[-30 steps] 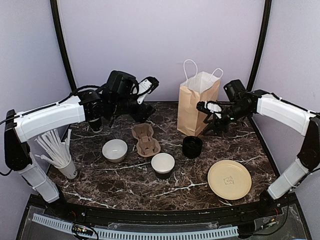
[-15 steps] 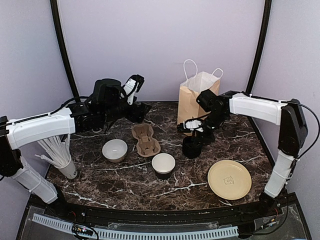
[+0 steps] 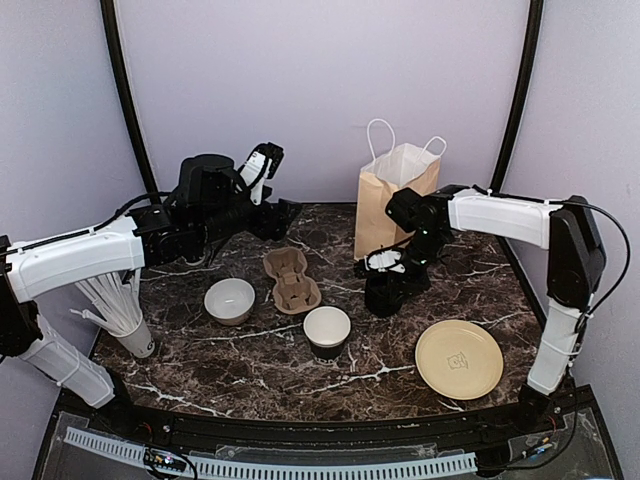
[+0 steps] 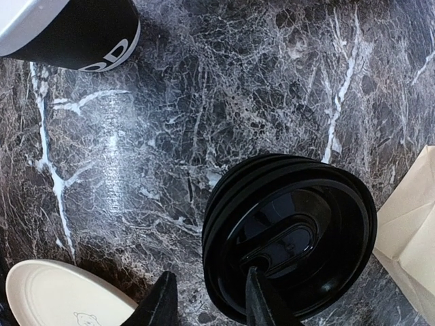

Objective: Pack the takeout coffee

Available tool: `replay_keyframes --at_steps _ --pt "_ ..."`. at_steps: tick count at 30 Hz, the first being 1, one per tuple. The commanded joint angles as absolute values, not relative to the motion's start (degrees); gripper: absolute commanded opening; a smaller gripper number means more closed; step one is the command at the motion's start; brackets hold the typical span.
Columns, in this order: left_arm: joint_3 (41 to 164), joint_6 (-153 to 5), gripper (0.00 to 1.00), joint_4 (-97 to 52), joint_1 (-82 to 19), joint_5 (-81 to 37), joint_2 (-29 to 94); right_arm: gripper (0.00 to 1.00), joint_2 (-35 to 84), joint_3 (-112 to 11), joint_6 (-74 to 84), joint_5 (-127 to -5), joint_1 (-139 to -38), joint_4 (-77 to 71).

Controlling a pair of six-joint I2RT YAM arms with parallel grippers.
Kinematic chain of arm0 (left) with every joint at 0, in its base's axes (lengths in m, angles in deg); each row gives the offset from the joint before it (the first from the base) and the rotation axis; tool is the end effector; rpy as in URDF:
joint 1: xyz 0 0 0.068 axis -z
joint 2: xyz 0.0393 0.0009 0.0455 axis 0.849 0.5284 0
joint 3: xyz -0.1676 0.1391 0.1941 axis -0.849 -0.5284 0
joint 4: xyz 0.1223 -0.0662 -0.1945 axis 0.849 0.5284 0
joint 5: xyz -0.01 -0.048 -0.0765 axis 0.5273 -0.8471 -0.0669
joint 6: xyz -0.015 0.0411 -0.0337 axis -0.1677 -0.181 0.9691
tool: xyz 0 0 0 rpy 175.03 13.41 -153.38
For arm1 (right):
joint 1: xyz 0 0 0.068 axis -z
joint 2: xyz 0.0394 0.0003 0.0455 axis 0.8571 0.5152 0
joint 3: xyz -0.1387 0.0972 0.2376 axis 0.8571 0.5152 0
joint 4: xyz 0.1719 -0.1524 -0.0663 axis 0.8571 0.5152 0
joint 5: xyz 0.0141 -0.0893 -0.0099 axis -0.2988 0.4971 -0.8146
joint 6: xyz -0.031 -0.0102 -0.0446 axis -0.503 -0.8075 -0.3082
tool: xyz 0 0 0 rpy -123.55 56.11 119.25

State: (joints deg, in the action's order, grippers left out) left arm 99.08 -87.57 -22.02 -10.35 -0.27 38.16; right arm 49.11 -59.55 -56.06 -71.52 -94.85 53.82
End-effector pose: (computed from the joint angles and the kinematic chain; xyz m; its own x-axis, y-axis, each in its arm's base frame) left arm 0.2181 -0.2270 0.3840 -0.1093 0.1657 -0.9801 0.5694 0.8186 0.0749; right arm 0.2763 0.2107 0.2521 0.0268 -0.9533 -0.3008 -0.9995 -0.0211 -0.0220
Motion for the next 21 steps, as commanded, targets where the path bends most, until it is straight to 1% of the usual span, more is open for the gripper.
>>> replay_keyframes --at_steps 1,3,21 --pt "98.25 -87.98 0.77 -22.72 -10.56 -1.12 37.11 0.29 50.12 -60.87 -56.00 -70.67 -95.60 54.66" --pt "98.25 -88.07 0.77 -22.70 -10.57 -1.28 37.19 0.26 50.27 -60.87 -55.99 -70.71 -95.63 54.79" --pt "98.33 -88.60 0.77 -22.35 -10.58 -2.43 37.66 0.10 49.78 -61.16 -54.97 -69.01 -95.59 55.10"
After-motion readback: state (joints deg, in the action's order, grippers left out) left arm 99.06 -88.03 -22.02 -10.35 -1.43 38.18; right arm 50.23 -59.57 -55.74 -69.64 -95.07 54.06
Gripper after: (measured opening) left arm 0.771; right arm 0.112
